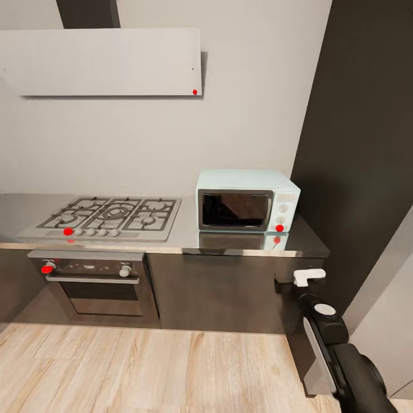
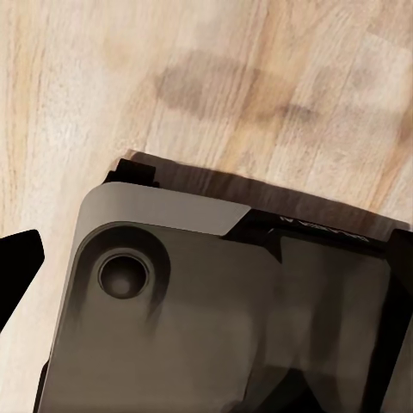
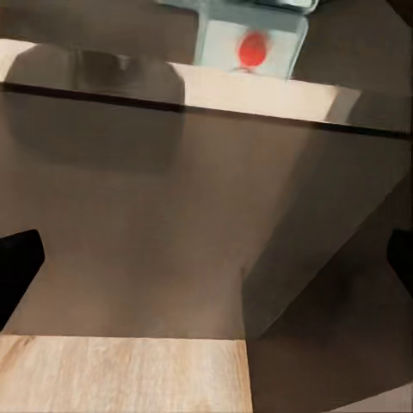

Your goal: In the kitchen, take the popcorn bag from the countertop, put it into the microwave, and heat it until the popcorn is cooked so the cooked popcorn ends up inside the bag.

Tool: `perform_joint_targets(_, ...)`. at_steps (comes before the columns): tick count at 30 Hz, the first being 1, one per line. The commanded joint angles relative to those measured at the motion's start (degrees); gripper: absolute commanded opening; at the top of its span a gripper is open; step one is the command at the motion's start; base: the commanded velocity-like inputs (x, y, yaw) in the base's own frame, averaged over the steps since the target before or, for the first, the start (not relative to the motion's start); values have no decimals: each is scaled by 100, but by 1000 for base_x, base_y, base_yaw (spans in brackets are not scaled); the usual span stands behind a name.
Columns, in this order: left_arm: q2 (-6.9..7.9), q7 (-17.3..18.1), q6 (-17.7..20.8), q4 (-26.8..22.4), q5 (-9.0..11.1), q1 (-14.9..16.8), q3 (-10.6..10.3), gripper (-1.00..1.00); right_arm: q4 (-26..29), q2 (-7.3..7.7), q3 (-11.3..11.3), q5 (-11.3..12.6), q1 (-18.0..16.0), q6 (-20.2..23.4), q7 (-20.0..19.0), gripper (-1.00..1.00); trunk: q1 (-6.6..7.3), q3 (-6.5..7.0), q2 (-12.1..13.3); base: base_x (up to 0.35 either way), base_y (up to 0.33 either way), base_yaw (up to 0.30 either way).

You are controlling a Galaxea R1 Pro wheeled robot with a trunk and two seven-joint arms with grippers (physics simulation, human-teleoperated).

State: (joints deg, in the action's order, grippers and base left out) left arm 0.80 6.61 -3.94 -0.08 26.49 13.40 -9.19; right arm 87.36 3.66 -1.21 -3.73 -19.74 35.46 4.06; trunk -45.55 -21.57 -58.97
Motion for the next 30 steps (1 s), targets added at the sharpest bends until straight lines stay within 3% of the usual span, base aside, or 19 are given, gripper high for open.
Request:
perform_joint_targets(1,6,24,-19,8,58,4,-51,100,6,-11,-12,-36,-62,-214,36,100,0,-7,-4,0,0,0)
perform_joint_targets(4,6,24,-19,8,58,3,-48,100,-5,-14,-11,-33,-78,-787,54,100,0,-7,-4,0,0,0)
perform_joint_targets(11,8,24,-21,8,64,4,-48,100,-20,-15,6,-14,-156,-1144,153,100,0,-7,-4,0,0,0)
perform_joint_targets(12,8,24,-23,8,65,4,-48,100,-41,-15,15,-10,-292,-1177,184,100,0,-7,-4,0,0,0)
perform_joint_targets(13,8,24,-27,8,67,4,-49,100,-64,-14,22,0,-676,-1144,266,100,0,-7,-4,0,0,0)
perform_joint_targets(20,8,24,-28,8,67,4,-54,100,-136,-20,24,27,-1341,-812,511,100,0,-7,-4,0,0,0)
perform_joint_targets(24,8,24,-28,8,66,4,-55,100,-477,-278,24,27,-1776,-500,556,100,0,-7,-4,0,0,0)
perform_joint_targets(26,8,24,-28,8,65,4,-52,100,-1005,-444,24,22,-2036,-477,567,100,0,-7,-4,0,0,0)
perform_joint_targets(30,8,24,-28,8,66,4,-55,100,-1279,-490,24,21,-2118,-499,569,100,0,-7,-4,0,0,0)
